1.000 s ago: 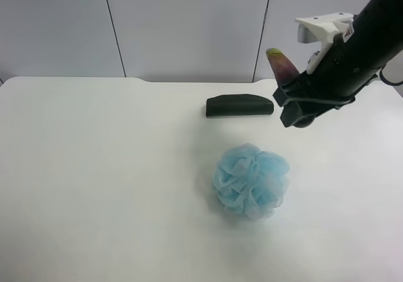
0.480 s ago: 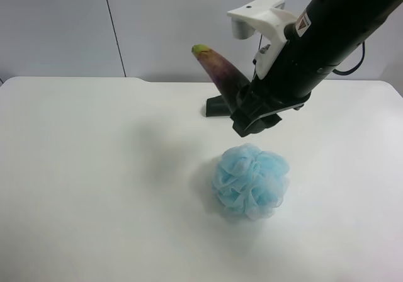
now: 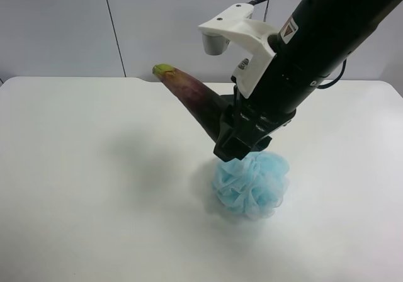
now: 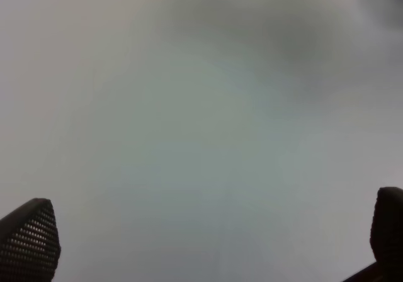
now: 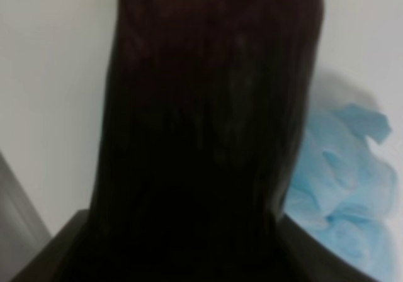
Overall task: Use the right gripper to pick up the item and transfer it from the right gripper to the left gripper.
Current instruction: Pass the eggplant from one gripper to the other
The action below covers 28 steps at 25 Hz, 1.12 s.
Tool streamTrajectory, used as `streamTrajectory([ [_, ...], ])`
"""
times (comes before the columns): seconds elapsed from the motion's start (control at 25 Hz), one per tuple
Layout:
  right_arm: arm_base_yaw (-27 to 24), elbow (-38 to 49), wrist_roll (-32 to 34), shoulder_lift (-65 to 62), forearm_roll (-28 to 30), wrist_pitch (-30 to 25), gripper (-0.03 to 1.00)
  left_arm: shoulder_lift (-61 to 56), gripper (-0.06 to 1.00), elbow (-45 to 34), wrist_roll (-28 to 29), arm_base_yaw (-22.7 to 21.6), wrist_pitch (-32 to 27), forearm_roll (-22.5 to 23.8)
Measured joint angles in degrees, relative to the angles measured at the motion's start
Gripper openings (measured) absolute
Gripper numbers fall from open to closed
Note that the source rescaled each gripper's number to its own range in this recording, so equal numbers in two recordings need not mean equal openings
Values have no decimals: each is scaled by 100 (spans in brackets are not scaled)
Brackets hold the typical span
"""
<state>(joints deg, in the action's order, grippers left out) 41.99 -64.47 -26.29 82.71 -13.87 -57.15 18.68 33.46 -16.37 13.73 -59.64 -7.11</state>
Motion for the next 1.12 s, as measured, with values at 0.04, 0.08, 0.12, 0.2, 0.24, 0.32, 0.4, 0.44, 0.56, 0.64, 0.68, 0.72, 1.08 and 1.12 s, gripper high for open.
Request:
streamTrajectory([
  [0.04, 0, 0, -77, 0, -100, -6, 1, 116, 100, 80, -24, 187, 46, 41],
  [0.08, 0, 0, -156, 0, -203, -19, 1, 220, 100, 143, -46, 388, 64, 116],
  [0.12, 0, 0, -215, 0, -288, -52, 1, 344, 100, 215, -51, 595, 69, 196],
  [0.2, 0, 0, -395, 0, -490, -185, 1, 614, 100, 346, -79, 990, 63, 434],
  [0.24, 0, 0, -471, 0, -567, -256, 1, 729, 100, 396, -87, 1208, 63, 533],
  [0.32, 0, 0, -611, 0, -740, -394, 1, 1006, 100, 500, -92, 1584, 47, 783],
  [0.4, 0, 0, -692, 0, -825, -522, 1, 1247, 100, 549, -104, 1933, 35, 974],
  [0.44, 0, 0, -734, 0, -853, -609, 1, 1368, 100, 556, -104, 2069, 40, 1055],
  [0.56, 0, 0, -799, 0, -919, -826, 1, 1675, 100, 556, -104, 2521, 45, 1214],
  [0.64, 0, 0, -833, 0, -947, -929, 1, 1861, 100, 556, -104, 2764, 72, 1334],
  [0.68, 0, 0, -878, 0, -976, -973, 1, 1959, 100, 556, -109, 2885, 103, 1376],
  [0.72, 0, 0, -923, 0, -1025, -1015, 1, 2054, 100, 556, -109, 2977, 136, 1431],
  [1.08, 0, -2, -940, 36, -1231, -1197, 1, 2800, 100, 556, -151, 3920, 351, 1824],
  [1.12, 0, -14, -936, 93, -1237, -1210, 1, 2879, 100, 556, -154, 4041, 356, 1886],
])
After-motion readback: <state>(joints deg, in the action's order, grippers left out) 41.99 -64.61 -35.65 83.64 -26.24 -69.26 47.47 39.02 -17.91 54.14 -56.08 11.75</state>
